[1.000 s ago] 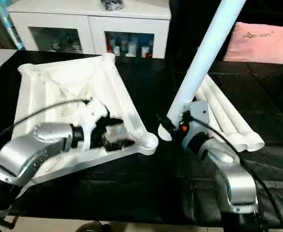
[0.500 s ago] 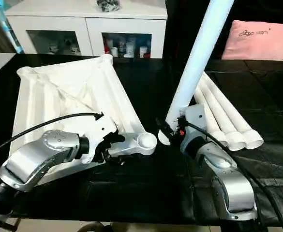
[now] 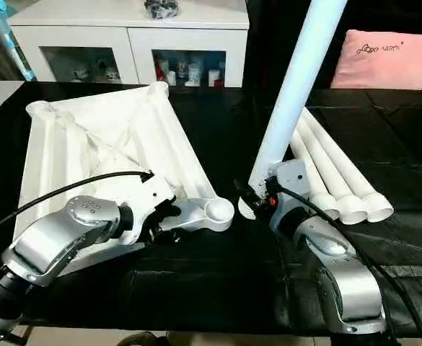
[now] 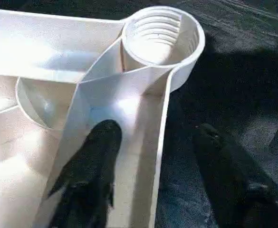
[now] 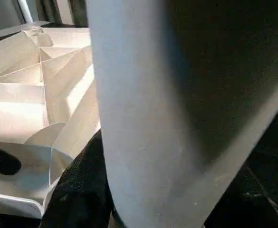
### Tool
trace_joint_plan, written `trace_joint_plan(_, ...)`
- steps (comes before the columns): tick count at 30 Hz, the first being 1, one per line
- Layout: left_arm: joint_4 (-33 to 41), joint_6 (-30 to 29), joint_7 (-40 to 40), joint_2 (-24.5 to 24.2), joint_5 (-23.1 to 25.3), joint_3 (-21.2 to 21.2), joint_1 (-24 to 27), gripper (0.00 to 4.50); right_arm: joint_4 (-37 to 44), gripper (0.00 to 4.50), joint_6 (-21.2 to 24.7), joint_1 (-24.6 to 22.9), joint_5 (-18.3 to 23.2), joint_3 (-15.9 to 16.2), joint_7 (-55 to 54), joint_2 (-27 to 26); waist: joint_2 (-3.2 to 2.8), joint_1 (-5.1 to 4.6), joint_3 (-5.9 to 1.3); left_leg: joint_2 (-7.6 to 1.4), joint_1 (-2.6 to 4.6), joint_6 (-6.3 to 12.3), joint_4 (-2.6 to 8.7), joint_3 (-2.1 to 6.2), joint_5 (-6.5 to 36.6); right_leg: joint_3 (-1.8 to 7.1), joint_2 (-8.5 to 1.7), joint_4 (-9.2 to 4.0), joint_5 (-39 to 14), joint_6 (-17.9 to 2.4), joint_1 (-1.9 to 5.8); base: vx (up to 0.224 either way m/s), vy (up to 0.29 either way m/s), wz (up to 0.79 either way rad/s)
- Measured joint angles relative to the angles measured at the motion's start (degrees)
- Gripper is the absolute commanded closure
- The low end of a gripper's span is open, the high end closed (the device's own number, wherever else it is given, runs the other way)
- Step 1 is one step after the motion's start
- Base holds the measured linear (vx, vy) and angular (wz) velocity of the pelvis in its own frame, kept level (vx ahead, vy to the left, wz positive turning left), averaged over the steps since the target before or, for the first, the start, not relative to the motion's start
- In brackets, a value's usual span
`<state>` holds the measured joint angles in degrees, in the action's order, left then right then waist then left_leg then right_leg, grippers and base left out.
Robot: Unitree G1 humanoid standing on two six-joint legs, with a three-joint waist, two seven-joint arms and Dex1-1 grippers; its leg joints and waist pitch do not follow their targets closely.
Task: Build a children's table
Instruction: Insert table leg to table base
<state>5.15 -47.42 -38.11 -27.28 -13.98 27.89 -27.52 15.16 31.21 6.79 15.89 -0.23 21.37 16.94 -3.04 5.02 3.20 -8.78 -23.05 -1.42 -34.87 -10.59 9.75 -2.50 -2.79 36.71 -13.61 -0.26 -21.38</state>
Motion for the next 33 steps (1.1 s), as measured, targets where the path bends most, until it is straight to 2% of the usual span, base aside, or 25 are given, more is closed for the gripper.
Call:
trace_joint_plan(4,-1.2,0.0,0.2,0.5,0.7,0.0,0.0,2.09,0.0,2.57,0.0,0.0,-0.1,0.2,0.1,0.0,0.0,0.01,0.0,0.0,0.0,0.0,0.0,0.0,0.0,0.0,0.0,0.0,0.0,0.0,0.0,0.0,0.0,0.0)
trace_joint_plan(5,-1.3,0.0,0.2,0.6,0.8,0.0,0.0,2.38,0.0,2.57,0.0,0.0,-0.2,0.2,0.1,0.0,0.0,0.02,0.0,0.0,0.0,0.0,-0.01,0.0,0.0,0.0,0.0,0.0,0.0,0.0,0.0,0.0,0.0,0.0)
trace_joint_plan(9,-1.4,0.0,0.2,0.7,1.4,0.0,0.0,2.51,0.0,2.57,0.0,0.0,-0.5,0.5,0.1,0.0,0.0,0.01,0.0,0.0,0.0,0.01,0.0,0.0,0.0,0.0,0.0,0.0,0.0,0.0,0.0,0.0,0.0,0.0)
trace_joint_plan(10,-1.4,0.0,0.2,0.8,1.4,0.0,0.0,2.73,0.0,2.57,0.0,0.0,-0.5,0.7,0.2,0.0,0.0,0.0,0.0,0.0,0.0,0.01,0.0,0.0,0.0,-0.01,0.0,0.0,0.0,0.0,0.0,0.0,0.0,0.0)
trace_joint_plan(15,-2.6,0.4,-0.4,0.8,2.4,0.2,0.0,2.99,0.0,2.57,0.0,0.0,-0.6,0.7,0.2,0.0,0.0,0.01,0.0,0.0,0.0,0.01,-0.01,0.0,0.0,0.0,0.0,-0.01,0.0,0.0,0.0,0.0,0.0,0.0)
trace_joint_plan(17,-3.8,1.0,-0.5,0.8,2.8,0.7,-0.1,3.34,0.0,2.57,0.0,0.0,-0.7,0.7,0.2,0.0,-0.01,0.01,-0.01,0.0,0.0,0.01,-0.01,0.0,0.0,0.0,0.0,0.0,0.0,0.0,0.0,0.0,0.0,0.0)
trace_joint_plan(24,-5.1,1.7,-1.7,1.0,3.1,1.6,-0.1,3.84,0.0,2.57,0.0,0.0,-0.8,0.8,0.2,0.0,-0.05,0.01,-0.04,0.0,0.0,0.01,-0.01,0.0,0.0,0.0,0.0,0.01,0.0,0.0,0.0,0.0,0.0,0.0)
trace_joint_plan(25,-5.3,1.9,-1.8,1.0,3.2,1.7,-0.1,4.11,0.0,2.57,0.0,0.0,-0.8,0.8,0.2,0.0,-0.07,0.01,-0.05,0.0,0.0,0.01,-0.01,0.0,0.0,0.0,0.0,0.02,0.0,0.0,0.0,0.0,0.0,0.0)
trace_joint_plan(29,-6.5,4.2,-2.7,1.1,4.0,1.7,-0.1,4.27,0.0,2.57,-0.1,0.0,-0.7,0.8,0.3,-0.2,-0.09,-0.05,-0.06,0.0,0.01,0.01,-0.01,0.0,0.0,0.0,0.0,0.03,0.0,-0.1,0.0,0.0,0.0,0.0)
trace_joint_plan(31,-8.2,7.2,-3.6,1.1,4.4,1.7,-0.4,4.5,-0.1,2.57,-0.1,0.1,-0.7,0.7,0.4,-0.3,-0.09,-0.35,-0.06,0.0,0.01,0.01,-0.01,0.0,0.0,0.02,0.0,0.02,0.0,-0.1,-0.01,0.0,0.0,0.0)
trace_joint_plan(33,-9.4,9.0,-4.9,1.0,4.7,1.6,-0.8,4.5,-0.4,2.57,-0.1,0.3,-0.5,0.7,0.8,-0.2,-0.1,-0.41,-0.07,0.0,0.01,0.01,0.0,0.0,0.0,0.02,0.01,0.02,0.0,-0.1,-0.02,0.0,0.0,0.0)
